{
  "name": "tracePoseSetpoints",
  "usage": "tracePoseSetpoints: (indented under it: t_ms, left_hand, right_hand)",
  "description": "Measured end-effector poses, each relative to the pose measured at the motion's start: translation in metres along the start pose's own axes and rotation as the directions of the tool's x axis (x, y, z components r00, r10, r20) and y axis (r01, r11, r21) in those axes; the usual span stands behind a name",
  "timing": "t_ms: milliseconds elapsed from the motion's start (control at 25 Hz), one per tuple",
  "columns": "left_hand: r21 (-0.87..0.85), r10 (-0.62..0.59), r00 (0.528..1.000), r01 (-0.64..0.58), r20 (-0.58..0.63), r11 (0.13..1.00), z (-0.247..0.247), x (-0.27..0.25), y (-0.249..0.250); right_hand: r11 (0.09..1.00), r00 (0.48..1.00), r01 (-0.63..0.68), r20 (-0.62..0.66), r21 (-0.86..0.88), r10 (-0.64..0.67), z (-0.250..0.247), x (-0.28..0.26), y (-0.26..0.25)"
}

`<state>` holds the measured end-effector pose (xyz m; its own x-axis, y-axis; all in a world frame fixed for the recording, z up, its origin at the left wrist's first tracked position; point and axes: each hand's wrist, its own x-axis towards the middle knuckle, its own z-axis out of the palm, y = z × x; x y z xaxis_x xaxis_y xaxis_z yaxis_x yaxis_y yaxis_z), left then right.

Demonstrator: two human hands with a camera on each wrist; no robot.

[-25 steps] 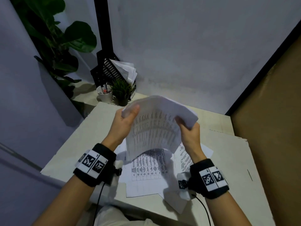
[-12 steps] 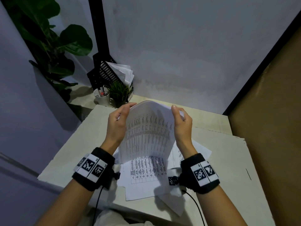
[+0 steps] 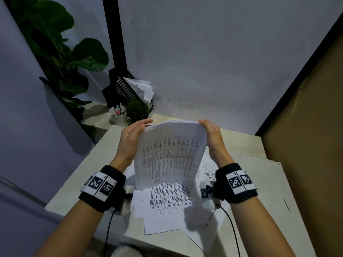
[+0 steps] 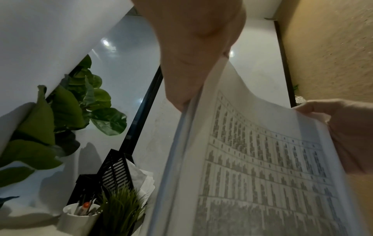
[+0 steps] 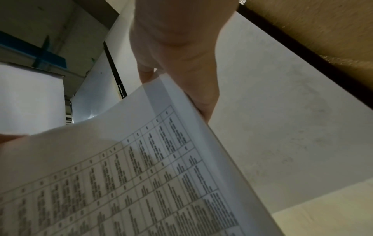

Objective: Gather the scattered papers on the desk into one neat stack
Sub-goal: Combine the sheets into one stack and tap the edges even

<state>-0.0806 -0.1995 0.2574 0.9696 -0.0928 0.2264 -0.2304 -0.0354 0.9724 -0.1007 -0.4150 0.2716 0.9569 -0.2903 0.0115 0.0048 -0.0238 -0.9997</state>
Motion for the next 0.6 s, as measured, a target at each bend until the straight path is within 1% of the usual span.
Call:
tracePoseSetpoints:
  t_ms: [80, 160, 240, 320, 360, 440, 480, 520, 560, 600]
  left_hand:
    - [-0.006, 0.042, 0.999, -0.042, 0.026, 0.999, -0.002, -0.003, -0.003]
    - [0.019, 0.068, 0.998, -0.068, 0.005, 0.998, -0.002, -0.004, -0.006]
    - [0.007, 0.097, 0.995, -0.096, -0.028, 0.995, -0.003, -0.005, -0.007]
    - [-0.015, 0.118, 0.993, -0.118, -0.011, 0.993, -0.004, -0.006, -0.010]
    - [-0.015, 0.088, 0.996, -0.088, 0.010, 0.996, -0.005, -0.007, -0.016]
    - [-0.009, -0.057, 0.997, 0.057, 0.045, 0.998, -0.006, -0.009, -0.031]
    - [-0.010, -0.132, 0.989, 0.133, 0.063, 0.991, -0.005, -0.011, -0.037]
    - [-0.026, -0.171, 0.983, 0.173, 0.071, 0.985, -0.004, -0.012, -0.038]
    - [-0.040, -0.181, 0.982, 0.182, 0.047, 0.982, -0.003, -0.013, -0.033]
    - [-0.042, -0.164, 0.986, 0.164, 0.012, 0.986, -0.003, -0.011, -0.027]
  right_hand:
    - [1.000, 1.000, -0.014, 0.011, -0.002, 0.014, -0.001, 0.003, -0.001]
    - [1.000, 1.000, -0.013, 0.024, -0.017, 0.014, -0.002, 0.005, -0.001]
    - [1.000, 1.000, -0.002, 0.028, -0.021, 0.003, -0.001, 0.006, -0.001]
    - [1.000, 0.999, 0.022, 0.034, 0.002, -0.022, -0.004, 0.007, 0.001]
    - [0.999, 0.997, 0.036, 0.067, 0.007, -0.036, -0.006, 0.008, 0.006]
    - [0.999, 0.980, 0.042, 0.197, -0.027, -0.036, -0.011, 0.005, 0.017]
    - [0.997, 0.970, 0.034, 0.242, -0.065, -0.018, -0.011, 0.003, 0.024]
    - [0.994, 0.968, 0.037, 0.249, -0.100, -0.011, -0.010, 0.000, 0.030]
    - [0.993, 0.976, 0.049, 0.218, -0.109, -0.025, -0.008, -0.003, 0.031]
    - [0.993, 0.982, 0.079, 0.177, -0.090, -0.062, -0.007, -0.003, 0.027]
